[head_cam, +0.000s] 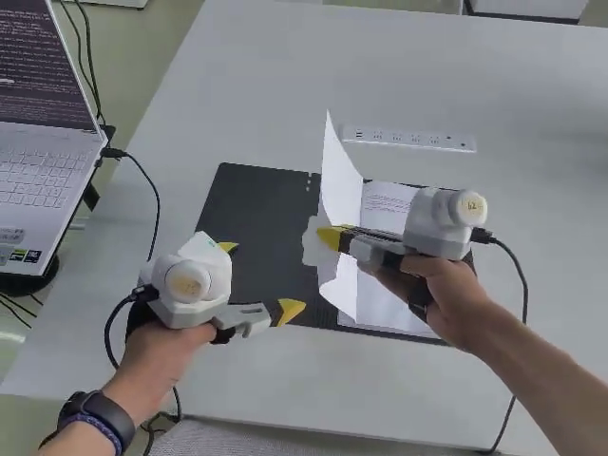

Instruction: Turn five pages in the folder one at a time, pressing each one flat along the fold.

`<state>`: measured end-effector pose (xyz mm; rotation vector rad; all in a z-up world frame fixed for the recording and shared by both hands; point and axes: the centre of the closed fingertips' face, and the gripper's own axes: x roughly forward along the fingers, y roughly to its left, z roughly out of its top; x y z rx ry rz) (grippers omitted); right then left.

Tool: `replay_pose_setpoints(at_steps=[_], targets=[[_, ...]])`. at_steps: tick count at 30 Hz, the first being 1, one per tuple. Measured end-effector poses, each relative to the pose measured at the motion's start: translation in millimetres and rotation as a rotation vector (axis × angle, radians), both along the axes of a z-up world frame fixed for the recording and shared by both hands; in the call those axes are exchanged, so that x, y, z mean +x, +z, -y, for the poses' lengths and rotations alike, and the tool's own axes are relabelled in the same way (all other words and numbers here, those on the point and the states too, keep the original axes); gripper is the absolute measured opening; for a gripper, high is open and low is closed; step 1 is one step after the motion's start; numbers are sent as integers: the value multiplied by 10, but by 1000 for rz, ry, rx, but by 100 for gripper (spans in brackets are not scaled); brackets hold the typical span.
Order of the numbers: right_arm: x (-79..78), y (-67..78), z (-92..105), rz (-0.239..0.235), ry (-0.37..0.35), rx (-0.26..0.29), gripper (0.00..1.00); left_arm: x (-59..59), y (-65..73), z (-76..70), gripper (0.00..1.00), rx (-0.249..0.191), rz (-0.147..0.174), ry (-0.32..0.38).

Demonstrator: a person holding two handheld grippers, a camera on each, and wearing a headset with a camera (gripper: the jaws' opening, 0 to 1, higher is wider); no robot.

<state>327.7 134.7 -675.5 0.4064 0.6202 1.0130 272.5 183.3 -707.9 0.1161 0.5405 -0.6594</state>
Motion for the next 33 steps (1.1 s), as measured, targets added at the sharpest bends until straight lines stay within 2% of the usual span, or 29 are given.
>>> replay_pose_setpoints(at_steps=[10,18,24,28,33], targets=[[-27,-322,-363,-58,53,-45,0,-73,32,-196,81,-12,-5,41],[45,-525,-570,-111,56,-63,0,-155,4,-332,82,-14,-12,69],[77,-792,-685,-207,33,-72,0,-204,-37,-443,82,-26,-30,107],[58,-1000,-760,-230,42,-109,0,-215,-40,-505,82,-31,-33,130],[107,-1202,-807,-266,16,-130,0,-234,-44,-534,82,-38,-35,145]])
